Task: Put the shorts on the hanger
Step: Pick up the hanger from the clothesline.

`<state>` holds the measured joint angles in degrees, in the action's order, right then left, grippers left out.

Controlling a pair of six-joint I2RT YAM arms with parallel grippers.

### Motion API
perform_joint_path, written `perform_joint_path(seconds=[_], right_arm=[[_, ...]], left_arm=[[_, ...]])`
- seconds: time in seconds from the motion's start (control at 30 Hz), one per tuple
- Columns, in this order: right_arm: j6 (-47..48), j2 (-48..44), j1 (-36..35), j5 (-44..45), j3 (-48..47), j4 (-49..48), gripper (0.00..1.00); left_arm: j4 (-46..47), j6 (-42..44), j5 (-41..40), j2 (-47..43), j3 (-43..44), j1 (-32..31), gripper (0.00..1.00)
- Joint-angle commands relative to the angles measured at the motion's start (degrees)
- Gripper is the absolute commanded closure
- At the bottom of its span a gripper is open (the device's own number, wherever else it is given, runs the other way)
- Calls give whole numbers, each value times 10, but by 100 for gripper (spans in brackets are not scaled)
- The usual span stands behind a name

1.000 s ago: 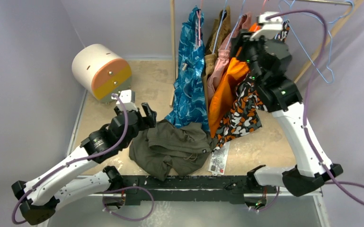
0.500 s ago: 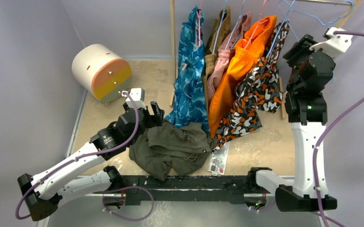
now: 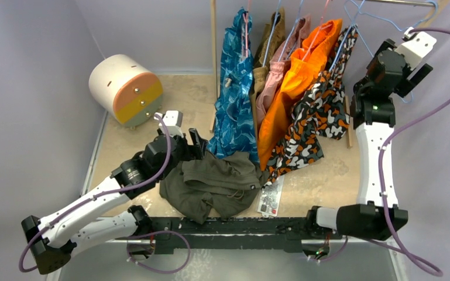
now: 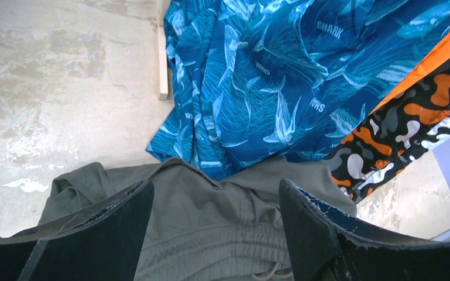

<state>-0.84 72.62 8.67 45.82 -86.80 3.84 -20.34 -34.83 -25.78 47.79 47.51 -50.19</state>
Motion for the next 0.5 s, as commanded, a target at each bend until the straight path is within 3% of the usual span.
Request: perform_joint_path(seconds=[0.0, 0.47], right_arm=[[41, 15, 27, 36, 6, -70, 14], [71, 76, 73, -107, -15, -118, 12]], left_arm=[[25, 1, 31, 12, -1, 2, 23], [38, 12, 59, 18, -13, 2, 23]])
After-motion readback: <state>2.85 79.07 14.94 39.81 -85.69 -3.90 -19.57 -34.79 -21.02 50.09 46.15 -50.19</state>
